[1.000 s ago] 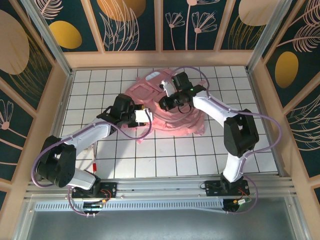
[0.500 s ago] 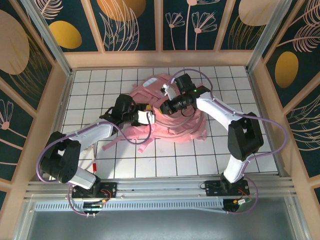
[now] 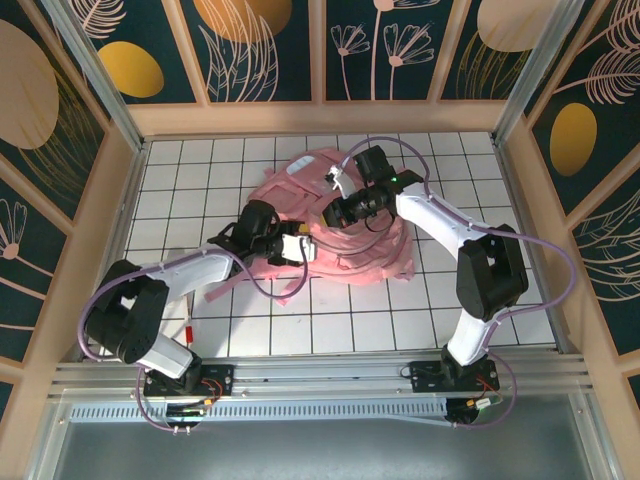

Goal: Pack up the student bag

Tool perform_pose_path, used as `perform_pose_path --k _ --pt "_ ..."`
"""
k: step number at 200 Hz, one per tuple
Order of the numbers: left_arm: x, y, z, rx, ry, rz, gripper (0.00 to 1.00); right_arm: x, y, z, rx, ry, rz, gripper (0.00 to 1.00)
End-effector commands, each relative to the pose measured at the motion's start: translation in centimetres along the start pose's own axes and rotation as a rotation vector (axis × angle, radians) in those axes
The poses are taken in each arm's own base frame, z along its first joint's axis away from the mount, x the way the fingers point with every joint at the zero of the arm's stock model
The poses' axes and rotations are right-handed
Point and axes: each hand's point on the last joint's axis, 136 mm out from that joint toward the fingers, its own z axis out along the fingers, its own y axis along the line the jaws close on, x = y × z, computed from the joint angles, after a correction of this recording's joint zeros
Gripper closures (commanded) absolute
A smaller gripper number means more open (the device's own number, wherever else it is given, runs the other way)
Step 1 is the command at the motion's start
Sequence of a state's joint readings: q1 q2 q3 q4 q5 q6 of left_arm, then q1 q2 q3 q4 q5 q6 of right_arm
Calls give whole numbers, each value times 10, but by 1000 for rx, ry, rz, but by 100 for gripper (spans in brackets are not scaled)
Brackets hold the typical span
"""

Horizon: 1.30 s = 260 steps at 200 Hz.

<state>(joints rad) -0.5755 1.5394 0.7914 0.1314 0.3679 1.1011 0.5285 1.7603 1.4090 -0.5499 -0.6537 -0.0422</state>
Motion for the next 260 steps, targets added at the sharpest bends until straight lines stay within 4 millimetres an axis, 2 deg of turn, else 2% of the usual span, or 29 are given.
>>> perform_pose_path --k 1,27,55,68,72,80,95,110,114,123,130,137,147,158,173,186,201,213,221,233,260 --pt "-27 15 13 -31 -62 -22 42 -26 36 -23 -95 -83 -51 100" --pt "-41 17 16 -45 -122 -57 50 -24 39 -22 -114 -93 -28 100" --pt "-45 15 14 -87 -135 -64 58 -23 42 -20 -143 -105 13 100" --pt "-41 13 15 -99 -124 -50 70 -24 44 -20 -154 -113 31 100" --pt "-39 14 16 -105 -114 -47 78 -24 45 -20 -161 -117 33 100" --pt "-33 14 17 -113 -87 -39 100 -25 46 -22 -167 -127 36 100" --pt "-25 16 18 -129 -42 -49 100 -24 42 -23 -140 -126 37 100" --pt "-29 15 15 -116 -51 -48 100 -22 22 -23 -15 -118 69 100" --pt "-31 16 15 -111 -58 -49 100 -21 16 -24 27 -119 85 93" --pt "-36 16 13 -95 -77 -66 100 -17 -4 -29 146 -124 151 67" --pt "-40 19 13 -85 -82 -99 100 -12 -17 -36 237 -140 224 53" --pt "-43 24 13 -79 -83 -144 100 -7 -24 -46 303 -168 295 48" --pt "-46 27 14 -60 -82 -195 100 5 -25 -60 354 -198 375 45" --pt "-49 26 14 -42 -93 -234 100 22 -28 -87 445 -258 490 42" --pt "-53 19 15 4 -114 -265 100 53 -27 -115 507 -319 633 42" --pt "-58 14 16 51 -134 -295 100 84 -12 -109 481 -297 689 47" --pt "-64 8 15 100 -155 -316 100 109 10 -87 418 -252 703 53" --pt "-68 5 13 129 -174 -333 100 115 29 -68 371 -224 662 57" --pt "-71 2 11 151 -185 -339 100 119 32 -60 386 -207 648 60" --pt "-75 1 9 174 -201 -353 100 120 28 -53 443 -195 623 65" --pt "-79 4 4 186 -233 -390 100 120 4 -57 610 -231 584 64"
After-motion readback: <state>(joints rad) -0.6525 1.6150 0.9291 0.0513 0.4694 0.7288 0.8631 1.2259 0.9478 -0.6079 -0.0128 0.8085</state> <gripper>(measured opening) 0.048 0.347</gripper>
